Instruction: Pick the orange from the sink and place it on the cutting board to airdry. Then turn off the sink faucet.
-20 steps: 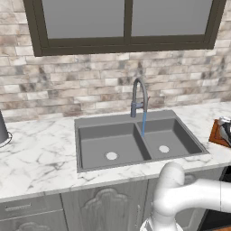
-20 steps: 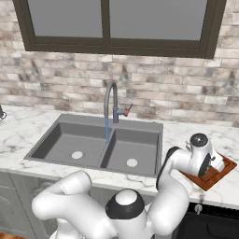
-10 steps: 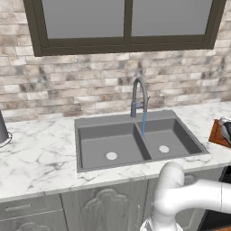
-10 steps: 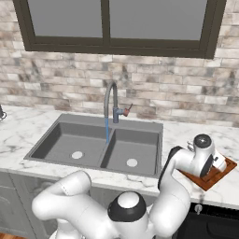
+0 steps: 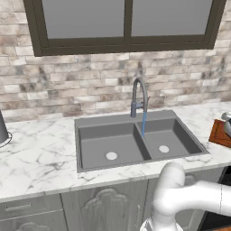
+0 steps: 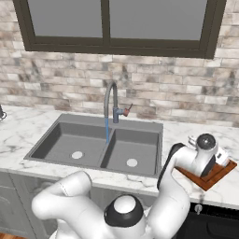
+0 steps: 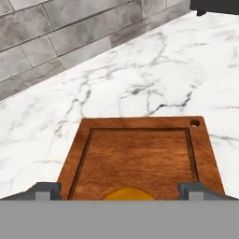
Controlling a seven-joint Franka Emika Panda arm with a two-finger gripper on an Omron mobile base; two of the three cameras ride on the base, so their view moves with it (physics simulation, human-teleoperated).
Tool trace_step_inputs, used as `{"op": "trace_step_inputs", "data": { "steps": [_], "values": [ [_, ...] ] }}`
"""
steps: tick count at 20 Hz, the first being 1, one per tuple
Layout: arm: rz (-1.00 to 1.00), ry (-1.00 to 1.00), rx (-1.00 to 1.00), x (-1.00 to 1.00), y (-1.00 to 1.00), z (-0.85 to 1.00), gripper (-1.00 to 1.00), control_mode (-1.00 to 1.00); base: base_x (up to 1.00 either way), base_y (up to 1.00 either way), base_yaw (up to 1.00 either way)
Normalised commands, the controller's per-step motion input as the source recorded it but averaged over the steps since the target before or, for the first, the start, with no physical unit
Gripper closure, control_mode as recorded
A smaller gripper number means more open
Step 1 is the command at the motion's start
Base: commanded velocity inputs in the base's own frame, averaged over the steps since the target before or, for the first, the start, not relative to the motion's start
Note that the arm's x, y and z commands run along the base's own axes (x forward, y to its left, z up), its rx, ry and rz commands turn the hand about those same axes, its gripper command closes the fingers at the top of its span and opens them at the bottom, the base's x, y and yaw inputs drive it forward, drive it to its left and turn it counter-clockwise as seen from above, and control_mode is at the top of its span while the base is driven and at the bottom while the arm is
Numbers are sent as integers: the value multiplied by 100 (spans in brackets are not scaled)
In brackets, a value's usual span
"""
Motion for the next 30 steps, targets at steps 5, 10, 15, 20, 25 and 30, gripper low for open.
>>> {"op": "trace_step_inputs", "data": {
  "steps": [5, 10, 15, 20, 25, 30],
  "values": [
    [10, -15, -8, -25, 20, 41, -100, -100, 0, 0, 0],
    [15, -17, -16, -30, 58, 29, -100, -100, 0, 0, 0],
    [22, -16, -26, -19, 70, 36, -100, -100, 0, 0, 0],
    [22, -9, -21, -11, 54, 51, -100, -100, 0, 0, 0],
    [27, 15, 0, -1, 31, 61, -100, -100, 0, 0, 0],
    [29, 13, 0, 0, 29, 25, -100, -100, 0, 0, 0]
  ]
}}
